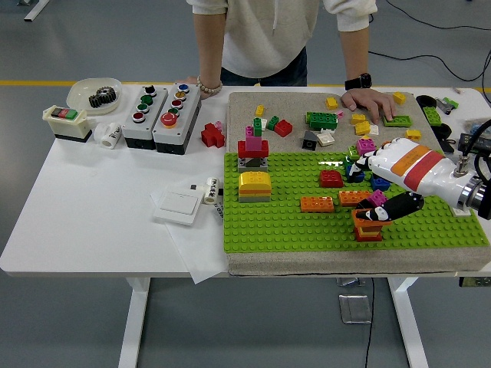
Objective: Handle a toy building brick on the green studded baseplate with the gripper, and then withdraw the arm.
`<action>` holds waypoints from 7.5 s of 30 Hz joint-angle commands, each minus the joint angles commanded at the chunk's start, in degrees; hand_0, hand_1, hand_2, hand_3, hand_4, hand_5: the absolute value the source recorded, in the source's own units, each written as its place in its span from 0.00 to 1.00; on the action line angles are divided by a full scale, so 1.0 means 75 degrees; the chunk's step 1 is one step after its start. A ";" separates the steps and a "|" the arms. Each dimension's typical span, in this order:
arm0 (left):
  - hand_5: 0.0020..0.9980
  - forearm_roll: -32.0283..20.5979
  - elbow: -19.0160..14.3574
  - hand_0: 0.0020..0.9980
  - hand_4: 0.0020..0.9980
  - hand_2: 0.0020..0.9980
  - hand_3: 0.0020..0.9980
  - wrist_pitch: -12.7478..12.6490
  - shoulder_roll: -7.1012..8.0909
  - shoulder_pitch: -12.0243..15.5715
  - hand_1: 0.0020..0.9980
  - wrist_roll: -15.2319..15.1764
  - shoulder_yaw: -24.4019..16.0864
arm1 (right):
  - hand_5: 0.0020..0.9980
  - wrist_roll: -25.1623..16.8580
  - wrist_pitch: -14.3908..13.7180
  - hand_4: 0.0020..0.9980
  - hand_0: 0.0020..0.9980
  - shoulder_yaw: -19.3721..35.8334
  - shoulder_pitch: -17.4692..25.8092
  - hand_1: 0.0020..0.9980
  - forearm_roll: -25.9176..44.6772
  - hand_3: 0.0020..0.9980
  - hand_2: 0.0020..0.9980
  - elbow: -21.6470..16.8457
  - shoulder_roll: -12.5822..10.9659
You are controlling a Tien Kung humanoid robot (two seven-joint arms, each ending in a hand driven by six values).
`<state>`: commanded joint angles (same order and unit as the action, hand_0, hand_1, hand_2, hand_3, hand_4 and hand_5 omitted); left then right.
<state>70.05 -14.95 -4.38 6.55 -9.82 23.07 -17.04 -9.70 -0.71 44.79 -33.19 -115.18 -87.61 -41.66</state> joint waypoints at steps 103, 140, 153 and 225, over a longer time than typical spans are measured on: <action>0.77 0.0222 -0.0015 0.42 0.61 0.49 0.59 0.0028 -0.0016 0.0055 0.47 0.0050 -0.0132 | 0.48 -0.1258 -0.1400 0.73 0.58 0.2099 0.3156 0.56 -0.0594 0.55 0.60 0.0635 0.0984; 0.77 0.0309 -0.0008 0.42 0.61 0.50 0.59 0.0079 -0.0024 0.0052 0.48 0.0040 -0.0188 | 0.46 -0.1349 -0.1439 0.73 0.58 0.2105 0.3191 0.55 -0.0551 0.55 0.60 0.0607 0.0995; 0.77 0.0349 -0.0002 0.42 0.61 0.50 0.60 0.0099 -0.0026 0.0066 0.47 0.0038 -0.0216 | 0.46 -0.1385 -0.1506 0.73 0.58 0.2141 0.3217 0.55 -0.0490 0.55 0.59 0.0547 0.0994; 0.77 0.0455 0.0004 0.42 0.61 0.50 0.60 0.0166 -0.0028 0.0055 0.48 0.0020 -0.0287 | 0.44 -0.1423 -0.1429 0.73 0.53 0.2153 0.3440 0.52 -0.0494 0.55 0.58 0.0334 0.1032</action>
<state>73.46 -14.92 -3.13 6.34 -9.41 23.21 -19.18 -20.38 -11.43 60.94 -7.39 -118.88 -85.10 -33.92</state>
